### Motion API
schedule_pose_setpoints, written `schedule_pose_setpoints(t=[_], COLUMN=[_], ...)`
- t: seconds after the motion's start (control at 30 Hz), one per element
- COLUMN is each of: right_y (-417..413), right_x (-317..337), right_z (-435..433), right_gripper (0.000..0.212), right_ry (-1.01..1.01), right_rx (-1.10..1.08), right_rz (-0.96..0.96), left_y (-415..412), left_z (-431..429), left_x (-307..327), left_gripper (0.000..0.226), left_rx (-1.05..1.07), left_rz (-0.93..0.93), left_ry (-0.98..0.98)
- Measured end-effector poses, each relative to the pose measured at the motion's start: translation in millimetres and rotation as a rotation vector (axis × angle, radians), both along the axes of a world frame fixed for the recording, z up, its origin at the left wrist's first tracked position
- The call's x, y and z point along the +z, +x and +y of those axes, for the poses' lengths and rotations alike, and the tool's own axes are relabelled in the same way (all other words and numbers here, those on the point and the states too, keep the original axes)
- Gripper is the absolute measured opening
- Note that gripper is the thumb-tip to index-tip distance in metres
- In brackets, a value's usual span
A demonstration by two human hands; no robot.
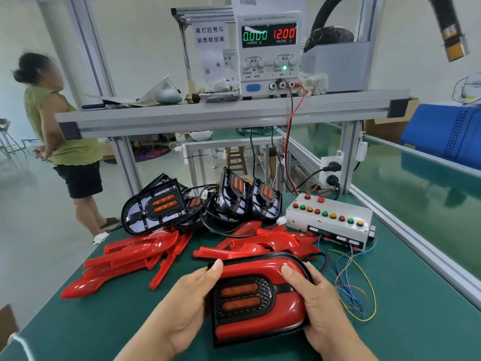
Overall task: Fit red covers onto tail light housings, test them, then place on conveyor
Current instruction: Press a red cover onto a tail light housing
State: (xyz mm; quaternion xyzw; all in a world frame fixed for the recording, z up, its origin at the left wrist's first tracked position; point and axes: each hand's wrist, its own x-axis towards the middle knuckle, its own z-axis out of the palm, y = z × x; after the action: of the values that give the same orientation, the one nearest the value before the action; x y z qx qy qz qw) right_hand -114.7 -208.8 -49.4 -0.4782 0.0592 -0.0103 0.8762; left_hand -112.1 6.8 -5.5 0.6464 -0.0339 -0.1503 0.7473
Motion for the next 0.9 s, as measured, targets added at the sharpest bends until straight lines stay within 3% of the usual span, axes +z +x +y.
schedule_pose_setpoints(t=[0.53, 0.9], right_y=[0, 8], right_x=[5, 16], right_z=[3, 8], right_gripper=[0.035, 0.051], right_ry=[0.010, 0.023], right_rx=[-0.032, -0.065], right_rz=[0.038, 0.078], left_y=[17, 29], left_z=[2, -2], left_x=[-1, 9], left_gripper=[0.047, 0.050], left_rx=[-0.053, -0.049], left_rz=[0.092, 0.240], left_ry=[-0.108, -0.182])
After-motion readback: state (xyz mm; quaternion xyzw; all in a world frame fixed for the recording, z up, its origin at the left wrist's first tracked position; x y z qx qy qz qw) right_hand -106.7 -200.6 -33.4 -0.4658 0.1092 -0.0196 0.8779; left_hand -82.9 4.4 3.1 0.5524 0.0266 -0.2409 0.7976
